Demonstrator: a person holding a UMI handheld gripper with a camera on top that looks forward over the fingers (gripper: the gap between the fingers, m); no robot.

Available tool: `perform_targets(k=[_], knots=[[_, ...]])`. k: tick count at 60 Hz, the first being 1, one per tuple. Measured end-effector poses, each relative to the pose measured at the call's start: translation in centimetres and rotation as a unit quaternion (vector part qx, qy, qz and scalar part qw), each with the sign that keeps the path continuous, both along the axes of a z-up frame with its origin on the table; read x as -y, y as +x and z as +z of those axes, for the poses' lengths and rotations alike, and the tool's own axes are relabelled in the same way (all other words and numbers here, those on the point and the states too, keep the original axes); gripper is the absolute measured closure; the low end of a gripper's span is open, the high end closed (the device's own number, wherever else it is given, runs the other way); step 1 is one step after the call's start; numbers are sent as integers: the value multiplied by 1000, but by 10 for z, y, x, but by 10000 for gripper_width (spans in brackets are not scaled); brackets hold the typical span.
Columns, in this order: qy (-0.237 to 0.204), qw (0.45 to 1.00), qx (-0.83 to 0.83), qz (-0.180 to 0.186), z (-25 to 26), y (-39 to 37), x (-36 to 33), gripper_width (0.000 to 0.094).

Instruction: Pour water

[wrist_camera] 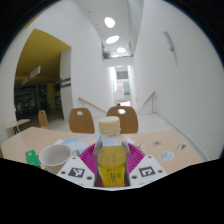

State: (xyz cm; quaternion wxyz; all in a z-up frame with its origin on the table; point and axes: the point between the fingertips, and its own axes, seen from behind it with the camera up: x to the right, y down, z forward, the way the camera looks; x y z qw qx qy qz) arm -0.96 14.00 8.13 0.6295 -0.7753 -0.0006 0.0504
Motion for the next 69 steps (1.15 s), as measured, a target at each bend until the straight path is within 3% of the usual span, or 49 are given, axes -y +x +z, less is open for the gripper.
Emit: perform_targets(k=[4, 11, 13, 19, 22, 24, 41, 54, 69], knots=[[28, 999, 20, 11, 12, 3, 9, 595], [24, 999, 31, 14, 14, 5, 24, 595], [19, 999, 27, 12, 13, 6, 25, 550], [-8, 1000, 13, 10, -1, 2, 14, 389], [-31, 999, 10, 5, -11, 4, 18, 154], [-31, 999, 9, 7, -10, 3, 22, 56], [-38, 995, -64, 63, 12, 14, 137, 78], [-55, 990, -95, 85, -11, 29, 238, 76], [-47, 990, -114, 70, -13, 67, 258, 79]])
